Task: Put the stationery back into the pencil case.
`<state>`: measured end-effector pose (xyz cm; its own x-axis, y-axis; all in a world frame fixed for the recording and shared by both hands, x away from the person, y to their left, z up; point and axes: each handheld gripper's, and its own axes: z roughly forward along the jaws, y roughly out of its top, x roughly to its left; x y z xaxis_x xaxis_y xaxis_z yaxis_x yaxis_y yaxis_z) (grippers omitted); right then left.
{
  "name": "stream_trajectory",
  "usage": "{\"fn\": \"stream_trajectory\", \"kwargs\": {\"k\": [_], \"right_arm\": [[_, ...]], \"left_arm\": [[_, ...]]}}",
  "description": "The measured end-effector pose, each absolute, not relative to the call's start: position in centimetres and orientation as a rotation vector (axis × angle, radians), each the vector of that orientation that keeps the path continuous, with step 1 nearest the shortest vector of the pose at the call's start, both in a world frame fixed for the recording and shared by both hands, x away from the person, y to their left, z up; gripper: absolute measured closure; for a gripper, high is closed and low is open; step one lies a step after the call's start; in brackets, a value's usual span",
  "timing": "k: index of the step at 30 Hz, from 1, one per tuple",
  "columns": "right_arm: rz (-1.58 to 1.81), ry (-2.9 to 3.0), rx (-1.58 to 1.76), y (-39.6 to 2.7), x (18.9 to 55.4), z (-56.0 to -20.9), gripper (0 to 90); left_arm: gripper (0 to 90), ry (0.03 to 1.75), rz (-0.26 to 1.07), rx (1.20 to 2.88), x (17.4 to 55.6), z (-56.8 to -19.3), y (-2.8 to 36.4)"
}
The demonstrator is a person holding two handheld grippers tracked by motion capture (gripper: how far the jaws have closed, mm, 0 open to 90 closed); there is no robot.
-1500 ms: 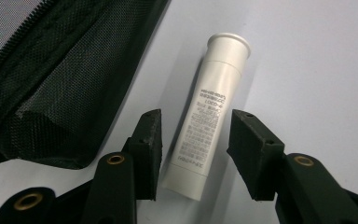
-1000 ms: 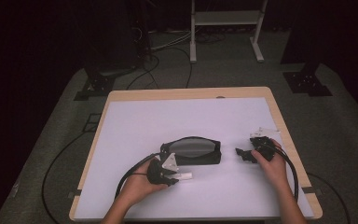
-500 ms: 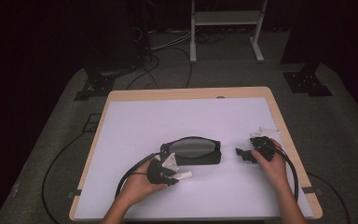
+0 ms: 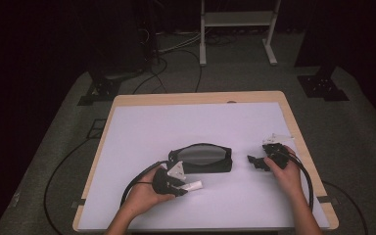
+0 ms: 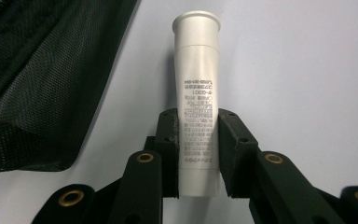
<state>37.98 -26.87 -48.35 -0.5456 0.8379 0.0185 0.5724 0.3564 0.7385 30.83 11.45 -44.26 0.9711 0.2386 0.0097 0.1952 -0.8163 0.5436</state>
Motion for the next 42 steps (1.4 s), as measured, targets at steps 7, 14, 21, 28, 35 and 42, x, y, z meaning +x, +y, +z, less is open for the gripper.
{"fn": "stream_trajectory", "kwargs": {"k": [7,14,21,28,35,42], "right_arm": [[1.01,2.262,1.237,-26.9,38.0,-48.4,17.3],[1.01,2.262,1.236,-26.9,38.0,-48.4,17.3],[1.01,2.261,1.235,-26.9,38.0,-48.4,17.3],[1.01,2.261,1.236,-26.9,38.0,-48.4,17.3],[1.01,2.261,1.235,-26.9,38.0,-48.4,17.3],[1.01,2.262,1.236,-26.9,38.0,-48.4,17.3]], "left_arm": [[71.2,0.289,0.099,2.526,30.5,-43.2,11.4],[71.2,0.275,0.121,2.494,30.5,-41.6,11.5],[71.2,0.256,0.133,2.479,30.7,-40.4,11.2],[71.2,0.231,0.16,2.455,31.2,-38.4,11.0],[71.2,0.235,0.185,2.429,32.1,-37.0,10.7],[71.2,0.238,0.201,2.416,33.6,-36.3,10.3]]}}
